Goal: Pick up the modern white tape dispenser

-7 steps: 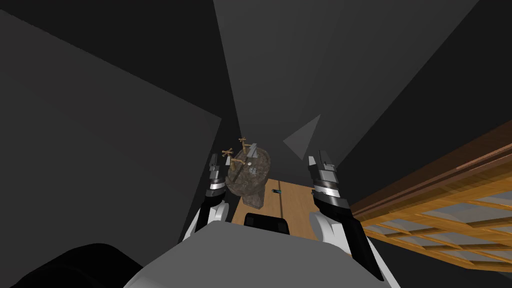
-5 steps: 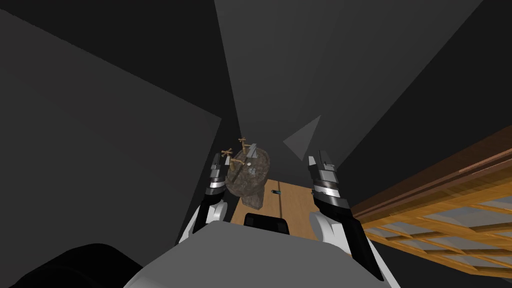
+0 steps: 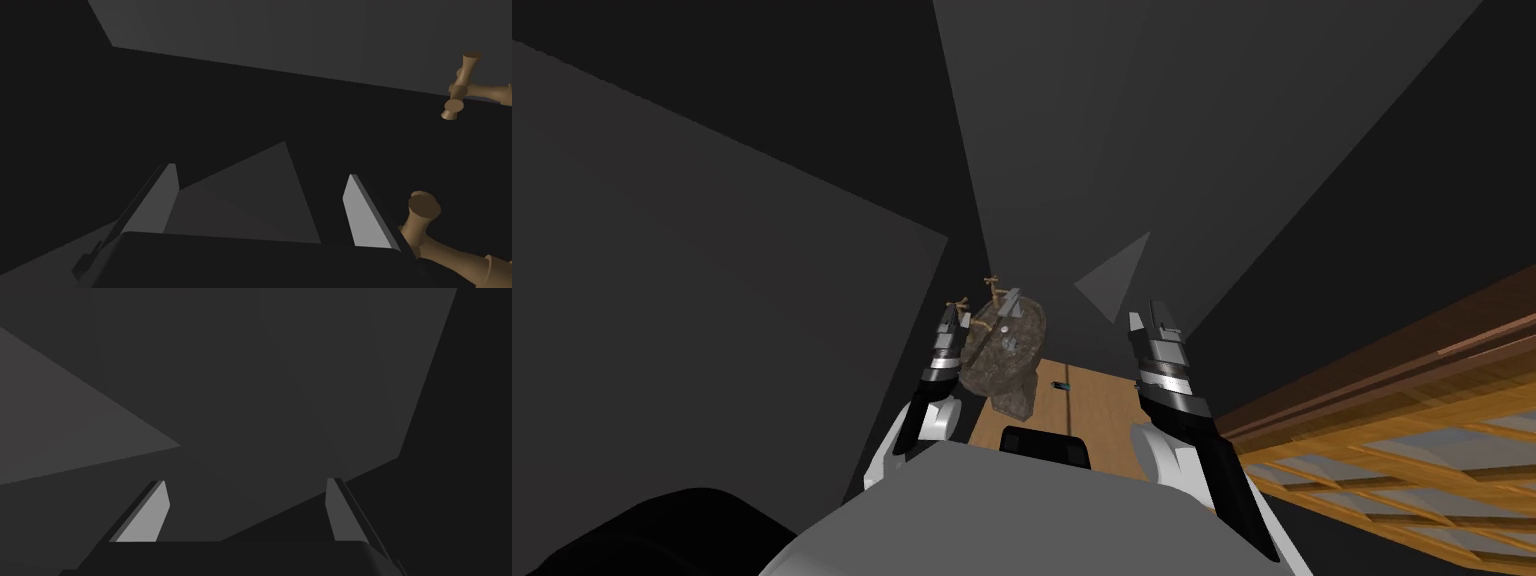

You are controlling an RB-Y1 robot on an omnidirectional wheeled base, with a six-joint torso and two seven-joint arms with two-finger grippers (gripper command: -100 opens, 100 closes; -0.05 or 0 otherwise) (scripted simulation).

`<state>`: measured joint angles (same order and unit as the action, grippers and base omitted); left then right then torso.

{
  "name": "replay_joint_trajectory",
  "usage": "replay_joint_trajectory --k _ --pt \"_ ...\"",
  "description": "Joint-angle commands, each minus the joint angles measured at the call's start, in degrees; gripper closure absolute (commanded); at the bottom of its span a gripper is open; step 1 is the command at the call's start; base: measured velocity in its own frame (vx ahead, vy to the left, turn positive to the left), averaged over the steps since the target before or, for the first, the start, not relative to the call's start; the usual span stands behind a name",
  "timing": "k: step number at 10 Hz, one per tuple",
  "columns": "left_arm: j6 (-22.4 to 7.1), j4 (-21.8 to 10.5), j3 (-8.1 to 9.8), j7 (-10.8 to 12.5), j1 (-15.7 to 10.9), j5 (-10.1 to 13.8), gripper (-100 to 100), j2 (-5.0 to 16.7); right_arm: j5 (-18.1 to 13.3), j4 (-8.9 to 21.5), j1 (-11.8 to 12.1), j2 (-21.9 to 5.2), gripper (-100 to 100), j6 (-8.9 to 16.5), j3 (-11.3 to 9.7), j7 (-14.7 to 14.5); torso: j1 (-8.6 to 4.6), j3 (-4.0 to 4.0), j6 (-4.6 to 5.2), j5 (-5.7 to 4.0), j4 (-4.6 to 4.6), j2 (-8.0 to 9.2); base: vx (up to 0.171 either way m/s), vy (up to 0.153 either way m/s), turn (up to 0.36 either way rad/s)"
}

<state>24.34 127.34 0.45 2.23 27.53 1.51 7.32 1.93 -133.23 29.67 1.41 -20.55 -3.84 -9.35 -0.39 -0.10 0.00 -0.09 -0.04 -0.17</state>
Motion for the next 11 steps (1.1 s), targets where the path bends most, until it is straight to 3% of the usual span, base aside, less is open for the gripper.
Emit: replay_joint_trajectory --k 1,4,5,6,7,8,9,10,11 --pt "-2.2 0.2 0.64 -0.6 -0.2 0.0 -100 0.4 0.0 0.0 0.0 0.0 0 0.0 0.0 0.0 0.00 0.00 0.00 0.00 0.00 0.00 0.033 -0.080 0.023" --pt "-7.2 0.2 3.27 -3.1 -1.7 0.0 -100 1.6 0.0 0.0 0.0 0.0 0 0.0 0.0 0.0 0.06 -0.01 0.00 0.01 0.00 -0.01 0.046 -0.103 0.027" --pt "-8.5 0.2 3.27 -3.1 -1.7 0.0 -100 1.6 0.0 0.0 0.0 0.0 0 0.0 0.0 0.0 -0.08 -0.02 0.00 -0.02 -0.01 -0.03 0.046 -0.119 0.026" --pt "-10.4 0.2 4.73 -4.5 -2.5 -0.1 -100 2.2 0.0 0.0 0.0 0.0 0 0.0 0.0 0.0 -0.05 -0.02 0.00 -0.02 -0.01 -0.02 0.052 -0.132 0.043" --pt "-11.7 0.2 4.73 -4.5 -2.5 -0.1 -100 2.2 0.0 0.0 0.0 0.0 0 0.0 0.0 0.0 -0.10 -0.03 0.00 -0.02 -0.01 -0.05 0.045 -0.099 0.025" --pt "-13.4 0.2 6.27 -6.0 -3.3 -0.1 -100 2.7 0.0 0.0 0.0 0.0 0 0.0 0.0 0.0 0.01 -0.02 0.00 -0.01 -0.01 -0.03 0.047 -0.122 0.028" --pt "-15.2 0.2 6.27 -6.0 -3.3 -0.1 -100 2.7 0.0 0.0 0.0 0.0 0 0.0 0.0 0.0 -0.05 -0.02 0.00 -0.01 -0.01 -0.04 0.032 -0.114 0.025" --pt "-16.9 0.2 7.86 -7.5 -4.1 -0.1 -100 3.2 0.0 0.0 0.0 0.0 0 0.0 0.0 0.0 -0.03 0.00 0.00 -0.02 0.00 0.01 0.046 -0.144 0.034" --pt "-18.7 0.2 7.86 -7.5 -4.1 -0.1 -100 3.2 0.0 0.0 0.0 0.0 0 0.0 0.0 0.0 -0.13 -0.01 0.00 -0.03 -0.01 -0.02 0.051 -0.123 0.030"
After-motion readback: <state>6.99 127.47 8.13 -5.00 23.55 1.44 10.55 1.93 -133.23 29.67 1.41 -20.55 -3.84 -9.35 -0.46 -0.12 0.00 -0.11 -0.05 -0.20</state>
